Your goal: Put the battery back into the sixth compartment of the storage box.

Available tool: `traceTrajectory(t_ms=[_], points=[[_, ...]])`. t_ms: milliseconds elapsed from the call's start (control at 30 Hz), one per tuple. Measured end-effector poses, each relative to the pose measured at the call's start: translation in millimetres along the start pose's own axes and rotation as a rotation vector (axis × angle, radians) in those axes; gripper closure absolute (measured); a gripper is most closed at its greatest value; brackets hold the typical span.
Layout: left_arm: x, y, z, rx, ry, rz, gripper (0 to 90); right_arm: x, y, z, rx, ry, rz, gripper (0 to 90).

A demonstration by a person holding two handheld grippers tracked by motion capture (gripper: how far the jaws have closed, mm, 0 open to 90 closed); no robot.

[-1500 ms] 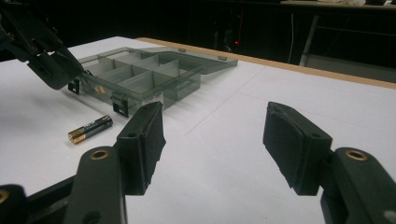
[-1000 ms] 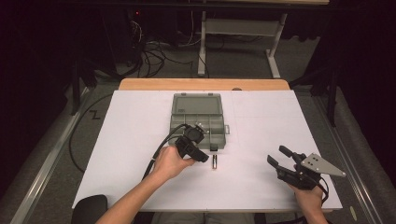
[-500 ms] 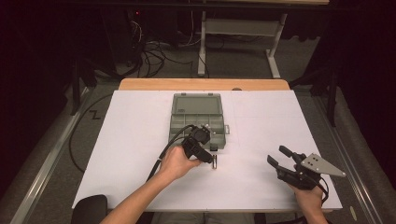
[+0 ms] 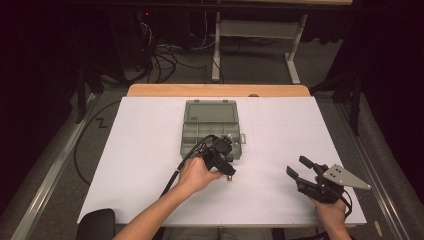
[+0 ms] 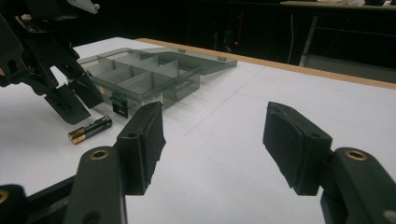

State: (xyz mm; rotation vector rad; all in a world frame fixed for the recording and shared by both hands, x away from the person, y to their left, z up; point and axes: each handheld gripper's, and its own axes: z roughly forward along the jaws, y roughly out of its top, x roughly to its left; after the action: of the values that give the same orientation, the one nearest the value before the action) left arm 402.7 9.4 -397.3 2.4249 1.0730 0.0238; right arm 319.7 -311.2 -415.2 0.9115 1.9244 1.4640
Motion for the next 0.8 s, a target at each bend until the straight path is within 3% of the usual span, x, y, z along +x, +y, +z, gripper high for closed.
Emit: traceTrajectory(t_ms=[400, 800], points=[[2.8, 1.2, 6.9, 0.015, -0.005, -0.015, 46.0, 0.2, 0.0, 0.1, -0.001, 0.004, -0.003, 40.0], [3.8, 0.8, 8.6, 0.027, -0.029, -0.034, 52.5, 0.0, -0.2, 0.1, 0.000, 0.004, 0.000, 39.9]])
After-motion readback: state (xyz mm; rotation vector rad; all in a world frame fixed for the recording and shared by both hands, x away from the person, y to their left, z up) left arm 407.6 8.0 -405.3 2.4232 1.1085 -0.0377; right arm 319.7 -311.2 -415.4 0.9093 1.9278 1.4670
